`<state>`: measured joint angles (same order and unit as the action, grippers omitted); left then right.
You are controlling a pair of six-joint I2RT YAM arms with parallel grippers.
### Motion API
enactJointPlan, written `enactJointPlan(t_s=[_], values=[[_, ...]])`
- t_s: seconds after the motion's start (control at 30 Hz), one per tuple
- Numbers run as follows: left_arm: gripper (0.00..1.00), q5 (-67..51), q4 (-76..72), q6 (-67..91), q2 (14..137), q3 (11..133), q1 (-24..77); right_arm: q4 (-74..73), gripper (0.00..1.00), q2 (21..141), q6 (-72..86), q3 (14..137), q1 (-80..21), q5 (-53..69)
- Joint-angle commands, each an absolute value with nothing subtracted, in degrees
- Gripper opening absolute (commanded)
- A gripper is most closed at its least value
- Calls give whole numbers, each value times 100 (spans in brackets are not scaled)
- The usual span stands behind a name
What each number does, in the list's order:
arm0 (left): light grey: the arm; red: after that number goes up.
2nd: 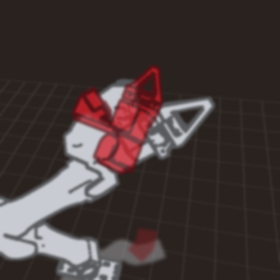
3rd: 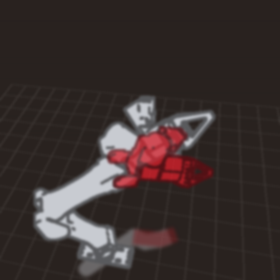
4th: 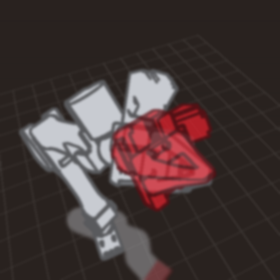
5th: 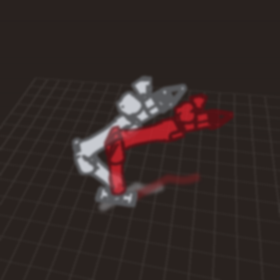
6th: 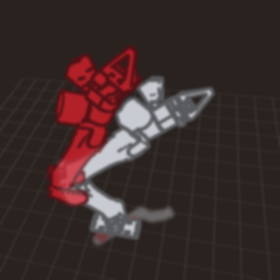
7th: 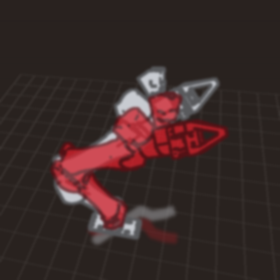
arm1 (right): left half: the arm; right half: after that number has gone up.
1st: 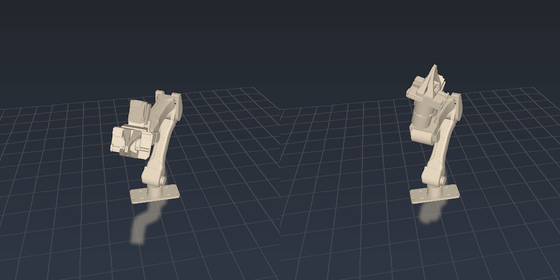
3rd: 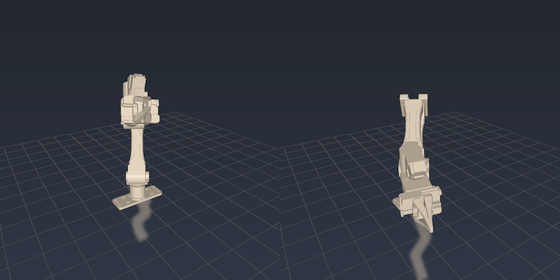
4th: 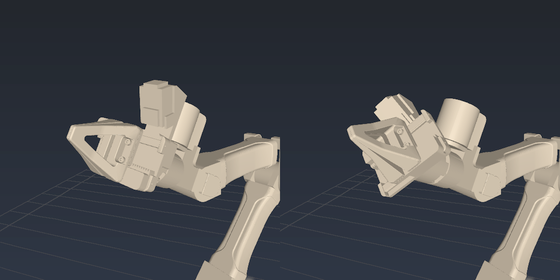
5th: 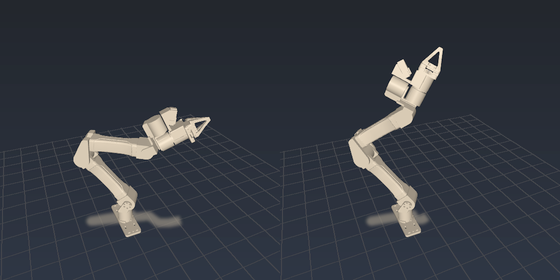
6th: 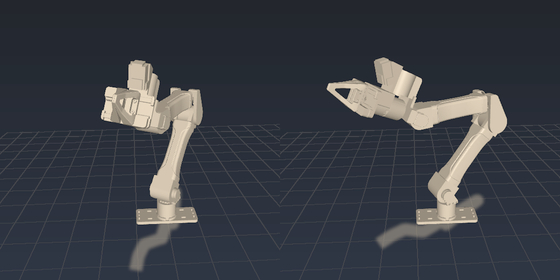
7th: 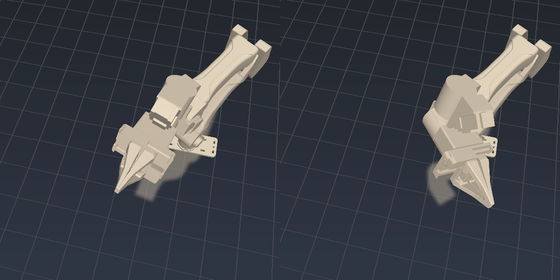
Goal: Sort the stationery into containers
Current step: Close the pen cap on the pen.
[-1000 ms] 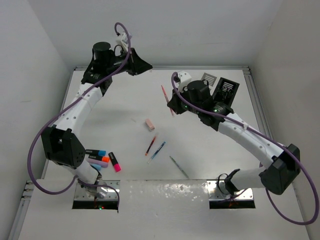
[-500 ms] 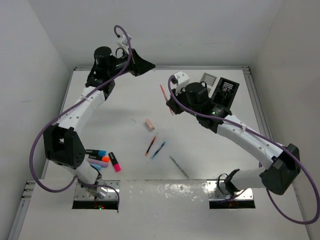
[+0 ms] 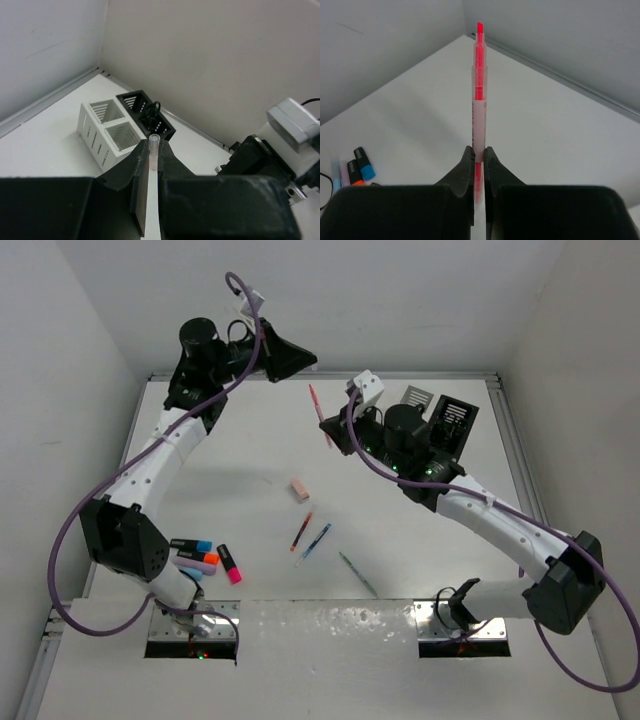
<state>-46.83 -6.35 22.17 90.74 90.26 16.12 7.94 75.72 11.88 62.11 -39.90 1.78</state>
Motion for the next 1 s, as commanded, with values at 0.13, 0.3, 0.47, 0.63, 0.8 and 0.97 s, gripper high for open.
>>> enactJointPlan(t_s=[0.13,0.3,0.47,0.63,0.8,0.97], values=[[0,-5554,-1555,3145,8666,9422,1327,2268,0,7031,1046,5757,-3990,413],[0,-5739,-1679,3261,8587,9300,1380,2408,0,7022,1037,5774,-3999,396],[0,-5511,-1897,3357,8552,9158,1485,2374,0,7215,1151,5941,-3999,334],[0,-5528,-2022,3489,8534,8983,1573,2373,0,7260,1204,5959,-3990,290],[0,-5467,-1854,3358,8490,8860,1573,2329,0,7277,1222,5985,-3999,290],[0,-5510,-1820,3357,8464,8815,1547,2276,0,7286,1231,6003,-3990,290]])
